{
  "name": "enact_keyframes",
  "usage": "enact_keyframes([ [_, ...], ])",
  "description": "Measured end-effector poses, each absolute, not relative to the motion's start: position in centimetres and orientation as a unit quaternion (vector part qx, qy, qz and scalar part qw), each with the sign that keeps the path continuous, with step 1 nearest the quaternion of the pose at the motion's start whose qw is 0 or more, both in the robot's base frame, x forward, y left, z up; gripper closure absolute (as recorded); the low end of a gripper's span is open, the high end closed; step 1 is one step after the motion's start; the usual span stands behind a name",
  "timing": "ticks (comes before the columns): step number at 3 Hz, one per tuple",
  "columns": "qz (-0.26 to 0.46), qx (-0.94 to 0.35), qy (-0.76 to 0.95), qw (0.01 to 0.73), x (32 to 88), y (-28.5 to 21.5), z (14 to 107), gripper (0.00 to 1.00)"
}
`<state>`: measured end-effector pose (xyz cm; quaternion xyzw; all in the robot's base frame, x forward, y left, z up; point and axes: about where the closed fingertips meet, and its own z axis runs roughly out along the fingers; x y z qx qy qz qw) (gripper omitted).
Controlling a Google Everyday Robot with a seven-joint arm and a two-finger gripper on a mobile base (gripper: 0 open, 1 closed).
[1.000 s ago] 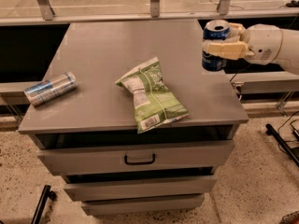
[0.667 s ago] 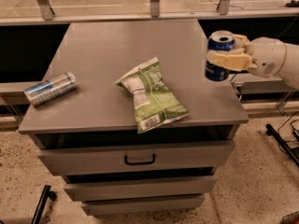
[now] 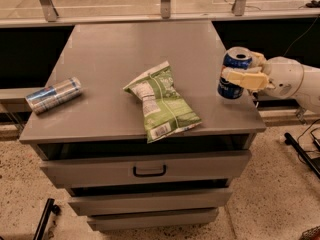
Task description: Place pepsi can upright
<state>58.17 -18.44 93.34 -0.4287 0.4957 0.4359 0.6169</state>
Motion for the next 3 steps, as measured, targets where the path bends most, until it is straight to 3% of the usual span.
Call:
enact_keyframes([
  [3, 0.454, -0.446, 0.472, 0.610, 56.1, -18.7, 91.0, 0.12],
])
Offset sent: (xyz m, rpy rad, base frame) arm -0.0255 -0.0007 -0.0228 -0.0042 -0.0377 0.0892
